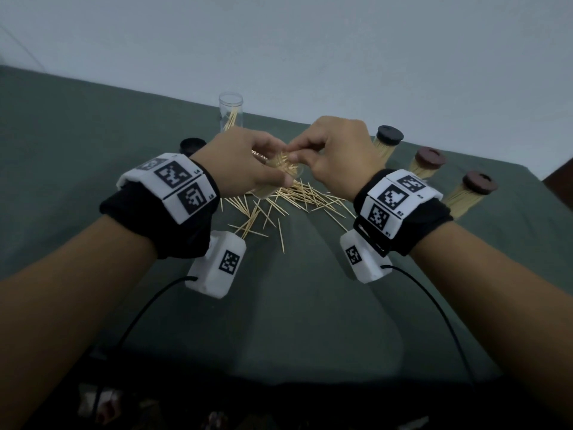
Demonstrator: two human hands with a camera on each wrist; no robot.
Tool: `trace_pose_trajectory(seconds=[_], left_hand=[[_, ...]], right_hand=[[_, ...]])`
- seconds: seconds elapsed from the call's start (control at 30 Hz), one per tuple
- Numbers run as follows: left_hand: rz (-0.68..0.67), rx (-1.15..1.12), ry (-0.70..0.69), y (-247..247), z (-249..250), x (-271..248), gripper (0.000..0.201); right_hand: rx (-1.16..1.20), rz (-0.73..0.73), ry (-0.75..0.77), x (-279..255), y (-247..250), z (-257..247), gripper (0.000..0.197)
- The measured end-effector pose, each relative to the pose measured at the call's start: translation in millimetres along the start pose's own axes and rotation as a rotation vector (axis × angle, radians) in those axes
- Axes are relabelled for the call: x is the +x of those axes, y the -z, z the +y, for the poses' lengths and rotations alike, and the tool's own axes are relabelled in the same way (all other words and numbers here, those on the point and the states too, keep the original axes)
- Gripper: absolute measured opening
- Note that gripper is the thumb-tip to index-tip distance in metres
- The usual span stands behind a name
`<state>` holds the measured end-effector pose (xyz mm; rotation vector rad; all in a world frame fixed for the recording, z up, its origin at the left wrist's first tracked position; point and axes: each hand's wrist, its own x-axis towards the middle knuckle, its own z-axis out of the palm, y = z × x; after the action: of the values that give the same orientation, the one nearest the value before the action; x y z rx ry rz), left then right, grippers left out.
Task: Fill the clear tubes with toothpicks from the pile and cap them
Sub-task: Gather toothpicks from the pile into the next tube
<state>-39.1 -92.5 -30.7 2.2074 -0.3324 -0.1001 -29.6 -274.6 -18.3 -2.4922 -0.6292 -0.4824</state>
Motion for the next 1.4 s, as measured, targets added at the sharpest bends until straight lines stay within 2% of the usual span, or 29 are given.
trace_pose_trajectory(seconds=[0.13, 0.27, 0.4, 0.47, 0.57, 0.63, 0.73, 0.87, 1.0, 1.17, 1.3, 1.4], left_hand=[[0.017, -0.036, 0.027, 1, -6, 2, 0.050], [0.049, -0.095, 0.048, 5, -12, 4, 0.052], [0.033, -0.150, 0.020, 4, -11, 4, 0.054], [0.020, -0.168, 0.009, 2, -11, 4, 0.053], [0.039, -0.190, 0.002, 2, -12, 4, 0.054], [0.041, -0.188, -0.002, 3, -12, 4, 0.056], [0.013, -0.174, -0.016, 3, -11, 3, 0.056], [0.031, -0.174, -0.012, 3, -11, 5, 0.057], [0.015, -0.175, -0.032, 2, -12, 4, 0.054], [0.036, -0.176, -0.013, 3, -15, 6, 0.054], [0.025, -0.186, -0.015, 4, -14, 5, 0.056], [0.017, -0.185, -0.007, 3, -13, 5, 0.054]], right_hand=[[0.040, -0.052, 0.066, -3, -1, 2, 0.028], [-0.005, 0.029, 0.104, -2, 0, 3, 0.040], [-0.140, -0.163, 0.044, -2, -1, 5, 0.048], [-0.133, -0.182, 0.048, -4, -2, 5, 0.052], [-0.045, -0.083, 0.065, -4, 0, 3, 0.045], [-0.087, -0.106, 0.038, -2, 3, 3, 0.042], [-0.168, -0.162, 0.012, -3, 4, 5, 0.046], [-0.114, -0.111, 0.040, -3, 4, 4, 0.045], [-0.140, -0.199, 0.080, -4, -1, 4, 0.054], [-0.031, -0.052, 0.106, -6, 0, 1, 0.046], [-0.120, -0.136, 0.111, -7, -2, 5, 0.054], [-0.086, -0.073, 0.100, -6, -2, 4, 0.054]])
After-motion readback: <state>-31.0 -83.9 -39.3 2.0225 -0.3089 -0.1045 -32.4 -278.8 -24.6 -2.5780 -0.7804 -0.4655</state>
